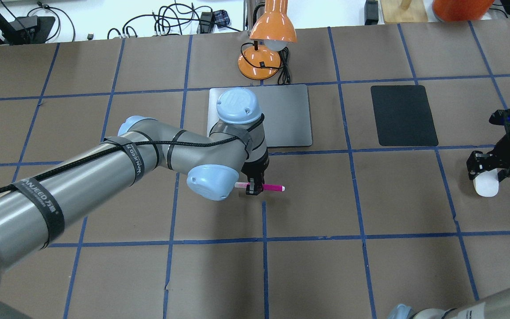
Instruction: Place pen and mouse around notebook
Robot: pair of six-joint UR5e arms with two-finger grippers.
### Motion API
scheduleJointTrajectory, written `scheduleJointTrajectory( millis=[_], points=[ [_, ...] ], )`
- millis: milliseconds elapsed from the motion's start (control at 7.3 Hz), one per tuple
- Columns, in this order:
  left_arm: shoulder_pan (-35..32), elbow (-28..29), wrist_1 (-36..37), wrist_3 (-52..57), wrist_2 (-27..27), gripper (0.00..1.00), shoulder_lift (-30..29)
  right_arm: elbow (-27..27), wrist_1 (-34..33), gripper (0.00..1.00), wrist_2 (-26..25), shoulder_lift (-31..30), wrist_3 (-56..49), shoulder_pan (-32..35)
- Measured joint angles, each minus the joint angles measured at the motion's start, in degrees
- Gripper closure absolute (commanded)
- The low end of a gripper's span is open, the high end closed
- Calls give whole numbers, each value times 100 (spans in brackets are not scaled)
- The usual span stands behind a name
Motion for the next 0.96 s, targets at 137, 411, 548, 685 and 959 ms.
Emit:
scheduleJointTrajectory(
  millis=[137,411,548,685,959],
  points=[
    [-53,35,-19,-17,12,1,-121,-524,528,77,95,-111,80,210],
    [-83,59,-56,45,157,0,-163,-2046,1680,76,167,236,355,865],
    [-72,100,-73,198,235,0,-59,-2762,1922,76,179,758,486,1203],
    [-53,186,-100,740,272,0,101,-3235,2014,76,176,1238,668,1520],
    [126,624,-685,3221,362,0,609,-3544,2031,74,180,1673,1282,2079]
  ],
)
